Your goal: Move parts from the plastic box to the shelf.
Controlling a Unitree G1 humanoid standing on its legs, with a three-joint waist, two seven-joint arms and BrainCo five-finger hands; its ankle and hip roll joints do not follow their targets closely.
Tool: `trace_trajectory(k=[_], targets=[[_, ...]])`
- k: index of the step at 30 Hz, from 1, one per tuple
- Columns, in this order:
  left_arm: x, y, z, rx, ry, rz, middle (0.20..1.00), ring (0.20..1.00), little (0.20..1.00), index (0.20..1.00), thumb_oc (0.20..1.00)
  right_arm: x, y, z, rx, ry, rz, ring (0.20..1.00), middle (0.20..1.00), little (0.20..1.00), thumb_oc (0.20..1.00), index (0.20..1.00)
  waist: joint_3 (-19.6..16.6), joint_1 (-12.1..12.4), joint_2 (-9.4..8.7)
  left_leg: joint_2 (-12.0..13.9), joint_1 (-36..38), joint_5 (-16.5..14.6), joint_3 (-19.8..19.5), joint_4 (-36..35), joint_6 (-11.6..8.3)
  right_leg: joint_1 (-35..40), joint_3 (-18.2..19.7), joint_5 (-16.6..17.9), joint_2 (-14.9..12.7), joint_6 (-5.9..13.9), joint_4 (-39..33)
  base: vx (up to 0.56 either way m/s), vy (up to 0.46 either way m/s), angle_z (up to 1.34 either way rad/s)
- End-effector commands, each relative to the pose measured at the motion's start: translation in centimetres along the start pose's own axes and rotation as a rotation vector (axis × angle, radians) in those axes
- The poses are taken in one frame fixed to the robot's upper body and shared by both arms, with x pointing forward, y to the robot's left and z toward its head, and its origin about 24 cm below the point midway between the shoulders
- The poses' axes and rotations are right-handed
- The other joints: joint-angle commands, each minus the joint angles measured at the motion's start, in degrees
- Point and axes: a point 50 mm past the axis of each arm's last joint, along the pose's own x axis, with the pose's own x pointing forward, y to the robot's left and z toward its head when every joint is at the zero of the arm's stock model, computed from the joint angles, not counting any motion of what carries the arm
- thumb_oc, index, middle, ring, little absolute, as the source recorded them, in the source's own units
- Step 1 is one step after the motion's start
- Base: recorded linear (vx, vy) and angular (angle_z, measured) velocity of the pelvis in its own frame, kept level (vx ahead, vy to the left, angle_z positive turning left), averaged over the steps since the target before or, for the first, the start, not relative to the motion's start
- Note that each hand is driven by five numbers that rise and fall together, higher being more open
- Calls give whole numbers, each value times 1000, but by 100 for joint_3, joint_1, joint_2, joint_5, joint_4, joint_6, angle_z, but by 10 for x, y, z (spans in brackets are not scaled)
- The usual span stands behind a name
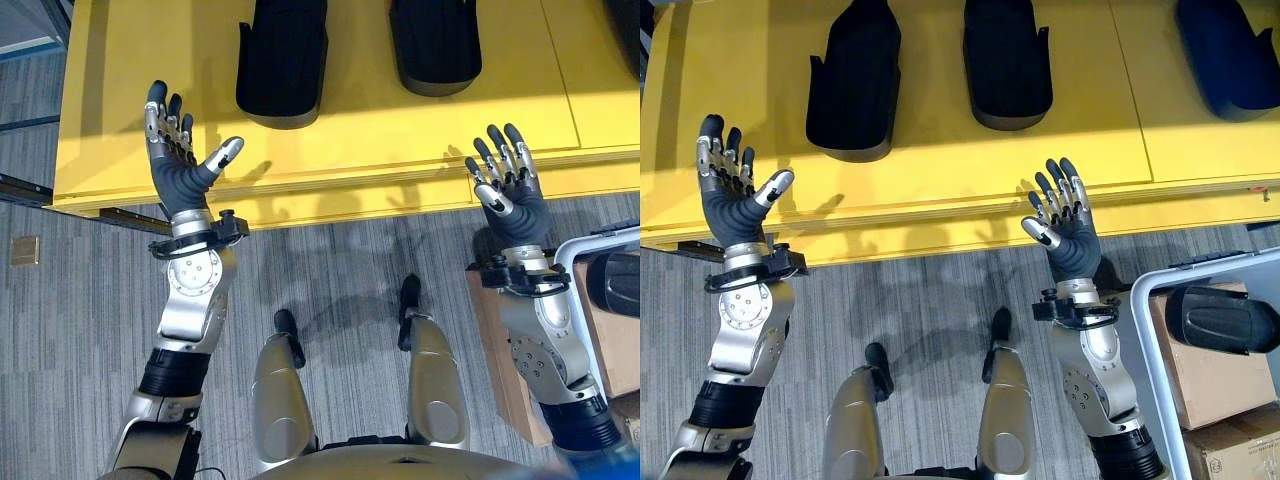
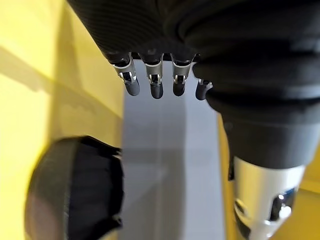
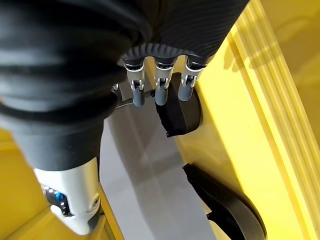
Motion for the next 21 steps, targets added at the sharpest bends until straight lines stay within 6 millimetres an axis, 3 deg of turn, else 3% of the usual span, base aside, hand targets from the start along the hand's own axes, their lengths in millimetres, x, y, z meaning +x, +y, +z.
trace_trajectory(k=[1,6,13,21], targets=[[8,1,11,21,-81,13,1000,1000,1000,1000,1000,7,10,21,47,-143,39,1000,1000,1000,1000,1000,-240,14,-185,82,-221,833,-211,-394,-96,382,84,-762,-176,161,738,16,14,-8],[30,7,-11,100,1,102,1000,1000,1000,1000,1000,10,13,15,60,-125,34,1000,1000,1000,1000,1000,-290,-138,-239,164,-256,680,-190,-280,-186,284,151,-879,-118,207,834,57,12,-9],[48,16,-15,170,15,146,1000,1000,1000,1000,1000,10,13,14,60,-120,33,1000,1000,1000,1000,1000,-284,-237,-289,228,-331,665,-151,-213,-202,138,253,-843,-72,218,858,3,15,-11],[65,13,-17,219,36,138,1000,1000,1000,1000,1000,4,12,9,52,-91,41,1000,1000,1000,1000,1000,-328,-361,-287,258,-465,633,-124,-104,-220,-15,317,-826,-54,224,927,2,8,-2]])
